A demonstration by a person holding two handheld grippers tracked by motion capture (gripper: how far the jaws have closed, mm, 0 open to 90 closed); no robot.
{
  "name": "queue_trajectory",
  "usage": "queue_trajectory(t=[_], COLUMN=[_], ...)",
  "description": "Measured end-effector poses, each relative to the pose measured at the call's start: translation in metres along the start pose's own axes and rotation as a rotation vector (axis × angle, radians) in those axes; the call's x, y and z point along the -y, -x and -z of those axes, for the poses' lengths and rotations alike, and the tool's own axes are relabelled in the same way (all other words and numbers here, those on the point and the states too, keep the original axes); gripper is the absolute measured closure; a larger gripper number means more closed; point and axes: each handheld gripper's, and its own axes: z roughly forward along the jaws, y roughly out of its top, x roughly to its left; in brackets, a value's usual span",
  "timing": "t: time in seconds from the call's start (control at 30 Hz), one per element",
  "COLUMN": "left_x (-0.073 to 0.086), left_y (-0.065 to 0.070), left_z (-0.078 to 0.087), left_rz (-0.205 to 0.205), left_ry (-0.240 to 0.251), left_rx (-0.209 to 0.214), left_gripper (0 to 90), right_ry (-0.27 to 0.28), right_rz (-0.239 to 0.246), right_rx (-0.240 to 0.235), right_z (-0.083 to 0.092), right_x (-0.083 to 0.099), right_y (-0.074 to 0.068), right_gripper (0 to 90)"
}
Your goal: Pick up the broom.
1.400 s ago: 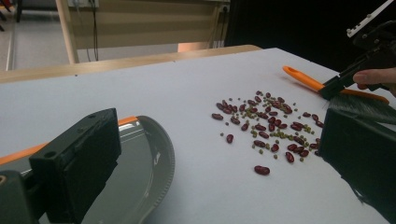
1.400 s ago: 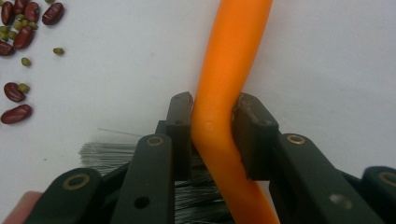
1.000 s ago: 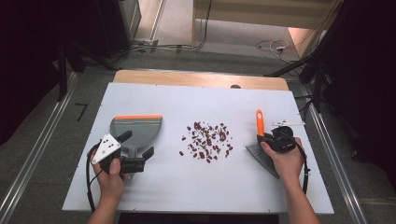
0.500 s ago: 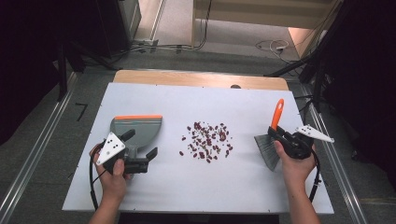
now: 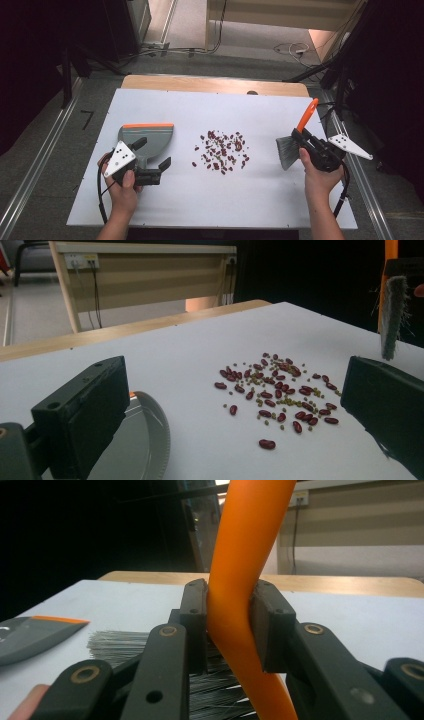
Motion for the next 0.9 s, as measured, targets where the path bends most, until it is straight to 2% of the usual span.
queue_trajectory(t=[0.53,0.9], left_x=[-0.011,-0.019], left_y=[0.025,0.047], left_z=[-0.02,-0.04], left_rz=[0.006,0.022], left_ry=[0.002,-0.012], left_rx=[0.075,0.165], left_gripper=[0.0,0.5], right_ry=[0.021,0.016], right_rz=[0.027,0.059], right_rx=[-0.087,-0.151], right_z=[-0.011,-0.02], right_x=[-0.009,-0.008], right_y=[-0.049,-0.08], right_gripper=[68.7,68.6])
